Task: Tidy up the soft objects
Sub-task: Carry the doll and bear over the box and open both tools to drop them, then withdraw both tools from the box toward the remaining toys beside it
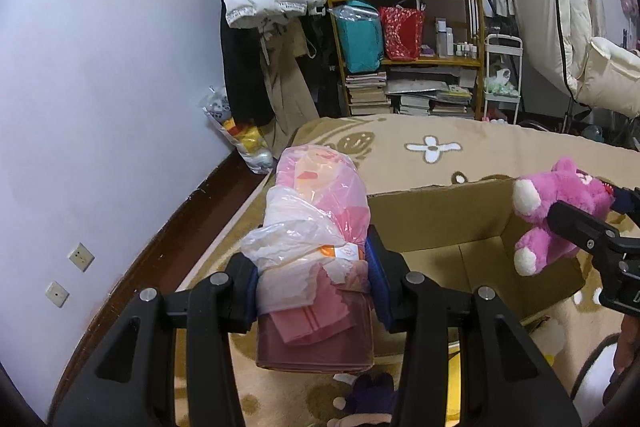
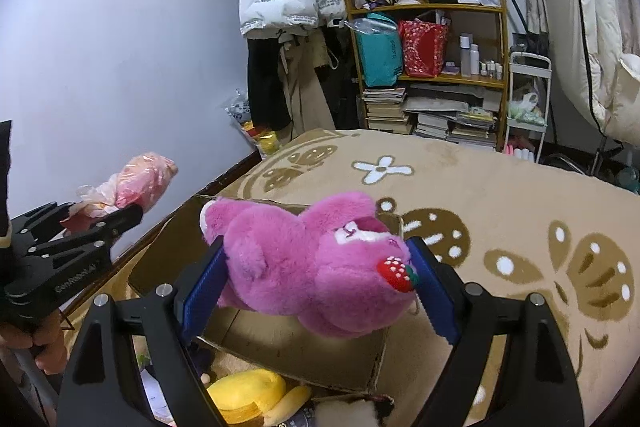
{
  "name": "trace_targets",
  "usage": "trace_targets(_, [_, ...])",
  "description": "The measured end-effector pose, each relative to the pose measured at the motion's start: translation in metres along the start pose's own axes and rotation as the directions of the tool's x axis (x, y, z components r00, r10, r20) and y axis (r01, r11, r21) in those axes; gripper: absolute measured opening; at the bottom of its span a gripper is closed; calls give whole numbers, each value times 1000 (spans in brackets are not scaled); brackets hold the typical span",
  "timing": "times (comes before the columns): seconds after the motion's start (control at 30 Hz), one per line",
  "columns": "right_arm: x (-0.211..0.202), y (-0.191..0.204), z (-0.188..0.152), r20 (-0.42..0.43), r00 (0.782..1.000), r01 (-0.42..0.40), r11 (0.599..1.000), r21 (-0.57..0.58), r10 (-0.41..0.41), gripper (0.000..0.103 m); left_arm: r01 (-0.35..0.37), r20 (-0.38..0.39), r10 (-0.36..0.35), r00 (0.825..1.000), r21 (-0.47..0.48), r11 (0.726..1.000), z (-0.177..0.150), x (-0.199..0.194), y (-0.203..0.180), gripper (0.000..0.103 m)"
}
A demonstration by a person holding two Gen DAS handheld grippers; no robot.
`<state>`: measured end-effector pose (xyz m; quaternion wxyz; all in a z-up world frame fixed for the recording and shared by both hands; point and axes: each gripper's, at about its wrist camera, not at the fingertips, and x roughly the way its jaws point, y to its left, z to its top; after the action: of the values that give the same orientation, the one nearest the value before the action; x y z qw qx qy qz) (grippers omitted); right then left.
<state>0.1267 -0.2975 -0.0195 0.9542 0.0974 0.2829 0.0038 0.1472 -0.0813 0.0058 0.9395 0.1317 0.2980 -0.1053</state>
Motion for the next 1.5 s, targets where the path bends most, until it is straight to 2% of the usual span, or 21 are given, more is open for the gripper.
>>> trace_targets(0.33, [9,4,-3,11,999,-42,999,-17,43,91,28,-57,-28,998,10,1000,-8,30,-10,43])
trace_targets(0.53, [17,3,-3,-23,998,-52,999,9,52,91,57,-108,-53,993,33,998,-17,44,-19,43])
trace_targets(0.8, [27,0,-7,-58,997,-44,999,12,44,92,52,-162,-41,986,64,997,-28,63,-27,44])
trace_targets(0.97, [29,7,-9,-71,997,-37,999,-29,35,93,73,-176,-62,982,54,996,-30,68,-28,44])
trace_targets(1.0, [30,8,-9,-74,997,-41,999,-29,39,93,70,-167,-59,984,59,996,-29,67,-29,46])
trace_targets(1.03, [30,8,-10,-77,996,-46,999,-29,43,94,67,-161,-56,985,64,996,-28,67,-29,54])
trace_targets(1.17, [30,9,-9,-81,995,-56,998,-11,55,95,59,-164,-48,985,64,996,-27,65,-28,56])
trace_targets(1.27, [23,7,-5,-58,997,-58,998,7,59,103,68,-170,-57,984,58,996,-27,63,-26,58])
trace_targets(1.3, [20,8,-5,-52,997,-57,998,9,57,103,73,-174,-62,983,56,996,-27,62,-25,61])
trace_targets(1.37, [14,8,-4,-46,997,-53,998,18,54,103,83,-171,-73,983,48,995,-27,56,-24,73])
trace_targets(1.5, [-1,10,-1,-27,999,-42,999,31,42,103,57,-129,-51,990,46,997,-25,35,-19,77])
